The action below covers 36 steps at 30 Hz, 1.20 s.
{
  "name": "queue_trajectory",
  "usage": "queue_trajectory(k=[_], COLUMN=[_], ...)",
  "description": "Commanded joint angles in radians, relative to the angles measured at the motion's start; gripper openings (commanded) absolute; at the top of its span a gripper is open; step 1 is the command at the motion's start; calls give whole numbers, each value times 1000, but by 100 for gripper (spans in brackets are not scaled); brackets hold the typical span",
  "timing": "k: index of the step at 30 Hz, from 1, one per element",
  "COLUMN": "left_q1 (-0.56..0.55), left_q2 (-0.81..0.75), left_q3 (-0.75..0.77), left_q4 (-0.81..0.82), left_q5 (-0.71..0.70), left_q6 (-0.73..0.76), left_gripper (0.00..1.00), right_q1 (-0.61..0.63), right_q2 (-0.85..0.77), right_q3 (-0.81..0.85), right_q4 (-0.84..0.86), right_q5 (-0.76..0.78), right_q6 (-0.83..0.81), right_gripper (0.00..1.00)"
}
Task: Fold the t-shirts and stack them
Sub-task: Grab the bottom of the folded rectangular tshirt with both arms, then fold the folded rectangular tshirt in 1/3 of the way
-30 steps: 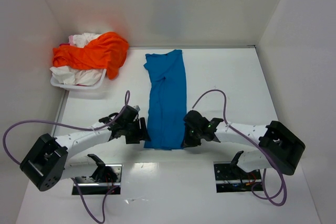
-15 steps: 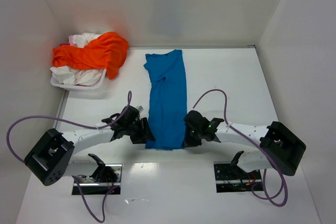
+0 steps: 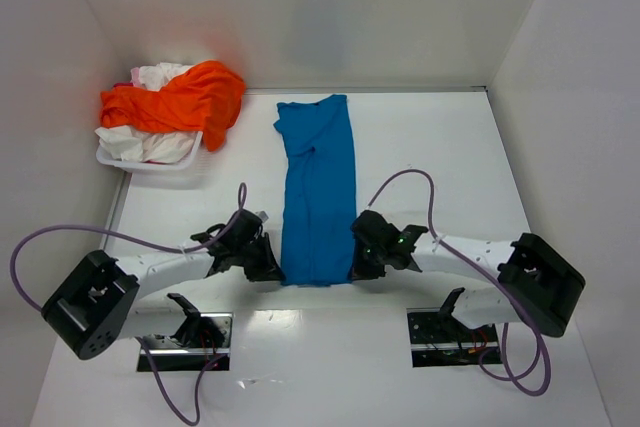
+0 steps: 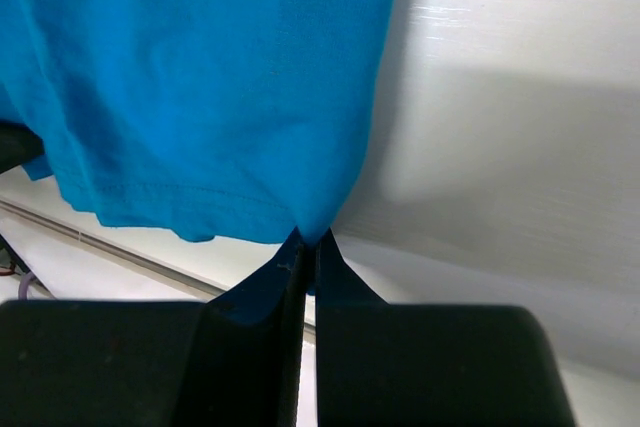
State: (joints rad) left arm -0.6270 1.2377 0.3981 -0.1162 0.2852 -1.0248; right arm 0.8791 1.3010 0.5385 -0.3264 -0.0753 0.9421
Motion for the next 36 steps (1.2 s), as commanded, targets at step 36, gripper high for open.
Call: queue_trajectory(k=[36], left_q1=[167], left_q2=[-35], left_q3=[498], left_q4=[-396], left_q5=[-127], left_q6=[207], left_gripper=[0], right_q1=[-304], right_q2=[24], right_q3=[463], right_q4=[-154], right_q5=[13], right_q6=[-249], right_gripper=[0])
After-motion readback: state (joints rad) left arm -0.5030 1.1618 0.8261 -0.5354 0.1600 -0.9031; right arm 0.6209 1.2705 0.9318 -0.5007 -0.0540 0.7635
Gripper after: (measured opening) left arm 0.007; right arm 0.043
